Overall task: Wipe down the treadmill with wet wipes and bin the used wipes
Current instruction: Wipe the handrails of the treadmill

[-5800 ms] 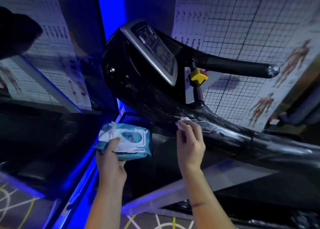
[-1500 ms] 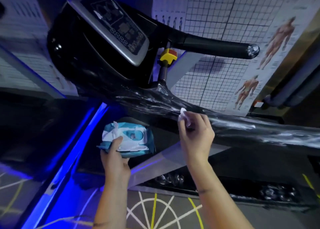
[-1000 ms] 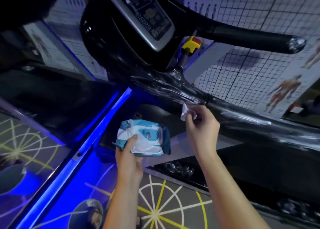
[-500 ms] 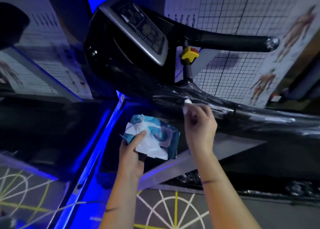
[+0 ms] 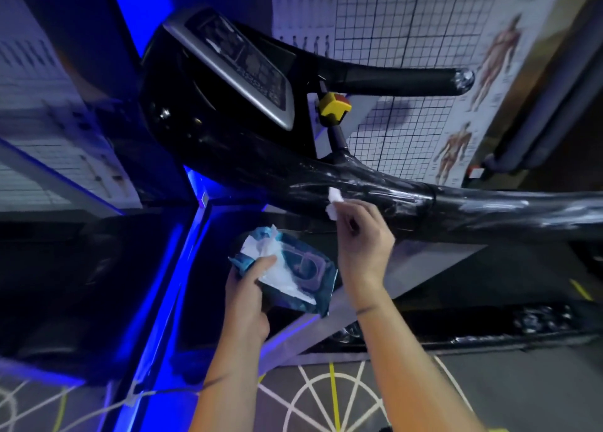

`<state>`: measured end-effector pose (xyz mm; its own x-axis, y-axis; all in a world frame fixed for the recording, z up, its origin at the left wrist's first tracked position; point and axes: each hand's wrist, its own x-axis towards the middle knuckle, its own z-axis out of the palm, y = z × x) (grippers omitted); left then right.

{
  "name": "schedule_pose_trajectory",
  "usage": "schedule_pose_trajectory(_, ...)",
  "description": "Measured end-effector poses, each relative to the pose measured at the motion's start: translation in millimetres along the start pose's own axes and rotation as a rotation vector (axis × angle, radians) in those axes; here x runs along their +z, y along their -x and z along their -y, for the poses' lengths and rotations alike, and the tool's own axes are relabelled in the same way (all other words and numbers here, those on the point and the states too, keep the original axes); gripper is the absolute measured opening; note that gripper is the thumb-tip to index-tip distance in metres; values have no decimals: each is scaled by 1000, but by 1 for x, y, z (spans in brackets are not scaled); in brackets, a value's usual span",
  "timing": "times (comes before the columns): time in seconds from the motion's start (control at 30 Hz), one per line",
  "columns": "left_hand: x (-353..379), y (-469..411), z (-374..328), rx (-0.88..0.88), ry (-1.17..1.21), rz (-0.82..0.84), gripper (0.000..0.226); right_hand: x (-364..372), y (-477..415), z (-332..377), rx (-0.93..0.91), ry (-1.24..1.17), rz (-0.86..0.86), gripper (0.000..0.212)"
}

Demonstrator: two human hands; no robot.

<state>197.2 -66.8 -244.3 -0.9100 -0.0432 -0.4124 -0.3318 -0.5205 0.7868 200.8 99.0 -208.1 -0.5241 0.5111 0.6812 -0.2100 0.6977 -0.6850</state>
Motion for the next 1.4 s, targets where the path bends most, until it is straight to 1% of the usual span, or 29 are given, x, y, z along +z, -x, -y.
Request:
schedule_pose_trajectory(0.07, -2, -3, -4, 0, -9, 11, 47, 11, -5, 0, -33, 40, -14, 11)
schedule_pose_trajectory(0.17, -5, -1, -9, 46, -29, 43, 48, 6, -10, -26, -2, 166, -102, 15)
schedule_pose_trajectory(0.23, -9, 0, -12, 72, -38, 25, 50, -9, -9, -47, 74, 223, -183, 14)
schedule_pose_trajectory(0.33, -12, 0, -10, 90, -64, 15, 53, -24, -7, -59, 232, 228, -230, 12)
schedule_pose_trajectory(0.4, -12, 0, -7, 82, -65, 11, 55, -24, -5, -50, 231, 176, -236, 11)
schedule_pose_trajectory(0.47, -12, -1, -4, 74, -55, 10, 54, -14, -4, -31, 147, 119, -214, 12)
schedule_pose_trajectory(0.57, -12, -3, -1, 60, -40, 20, 51, 3, -7, -16, 15, 90, -107, 12)
schedule_pose_trajectory(0.63, -11, -3, 0, 48, -34, 7, 50, 6, -19, -24, -12, 116, -130, 12)
schedule_pose_trajectory(0.7, -8, -3, 0, 42, -24, 6, 50, -4, -31, -45, 39, 171, -222, 13)
schedule_pose_trajectory(0.77, -6, -3, 0, 35, -20, 11, 54, -22, -40, -63, 157, 204, -277, 23)
schedule_pose_trajectory(0.83, -2, -5, 1, 31, -14, 7, 55, -37, -48, -73, 234, 218, -268, 33)
schedule_pose_trajectory(0.9, 4, -4, 2, 23, -13, 11, 55, -49, -54, -73, 295, 212, -258, 33)
schedule_pose_trajectory(0.97, 10, -3, 2, 19, -6, 22, 54, -53, -57, -65, 345, 162, -302, 30)
schedule_pose_trajectory(1.03, 14, -4, 5, 20, 1, 28, 53, -49, -53, -51, 311, 125, -329, 27)
schedule_pose_trajectory(1.07, 16, -5, 7, 18, 3, 25, 52, -42, -48, -45, 264, 109, -282, 27)
schedule_pose_trajectory(1.13, 16, -7, 9, 17, 5, 15, 52, -26, -34, -38, 150, 112, -115, 25)
schedule_pose_trajectory(1.17, 15, -8, 11, 18, 5, 13, 52, -20, -28, -38, 106, 126, -73, 24)
schedule_pose_trajectory(1.2, 13, -9, 12, 17, 2, 9, 52, -17, -25, -42, 86, 147, -81, 23)
schedule_pose_trajectory(1.23, 10, -10, 13, 16, 0, 3, 53, -18, -24, -50, 97, 172, -127, 23)
schedule_pose_trajectory(1.3, 4, -10, 14, 12, 6, -3, 56, -30, -26, -67, 183, 216, -237, 24)
schedule_pose_trajectory(1.33, 2, -10, 14, 12, 8, -8, 57, -38, -28, -76, 230, 232, -266, 24)
schedule_pose_trajectory(1.4, 0, -10, 14, 18, 13, -29, 56, -51, -30, -85, 298, 235, -263, 24)
